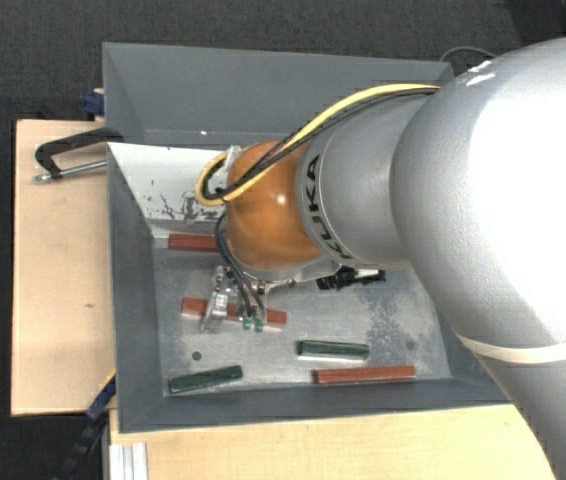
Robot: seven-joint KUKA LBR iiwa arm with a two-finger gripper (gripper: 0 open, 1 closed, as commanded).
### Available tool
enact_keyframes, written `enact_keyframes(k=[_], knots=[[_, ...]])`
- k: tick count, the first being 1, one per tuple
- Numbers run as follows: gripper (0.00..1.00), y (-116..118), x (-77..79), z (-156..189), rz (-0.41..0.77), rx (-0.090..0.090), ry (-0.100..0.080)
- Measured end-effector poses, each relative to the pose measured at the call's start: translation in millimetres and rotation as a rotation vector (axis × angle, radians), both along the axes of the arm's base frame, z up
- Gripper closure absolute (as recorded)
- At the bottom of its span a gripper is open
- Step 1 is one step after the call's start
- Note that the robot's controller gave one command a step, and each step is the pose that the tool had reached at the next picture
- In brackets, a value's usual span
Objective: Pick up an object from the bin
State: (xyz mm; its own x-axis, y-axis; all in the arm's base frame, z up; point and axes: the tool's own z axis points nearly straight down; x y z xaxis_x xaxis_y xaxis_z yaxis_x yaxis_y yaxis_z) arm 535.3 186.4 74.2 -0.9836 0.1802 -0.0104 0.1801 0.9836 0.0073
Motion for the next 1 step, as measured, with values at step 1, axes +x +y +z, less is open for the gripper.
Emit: enact_keyframes(k=[1], knots=[[0.0, -0.5, -2.6, -2.8, 0.001, -0.002, 0.008]])
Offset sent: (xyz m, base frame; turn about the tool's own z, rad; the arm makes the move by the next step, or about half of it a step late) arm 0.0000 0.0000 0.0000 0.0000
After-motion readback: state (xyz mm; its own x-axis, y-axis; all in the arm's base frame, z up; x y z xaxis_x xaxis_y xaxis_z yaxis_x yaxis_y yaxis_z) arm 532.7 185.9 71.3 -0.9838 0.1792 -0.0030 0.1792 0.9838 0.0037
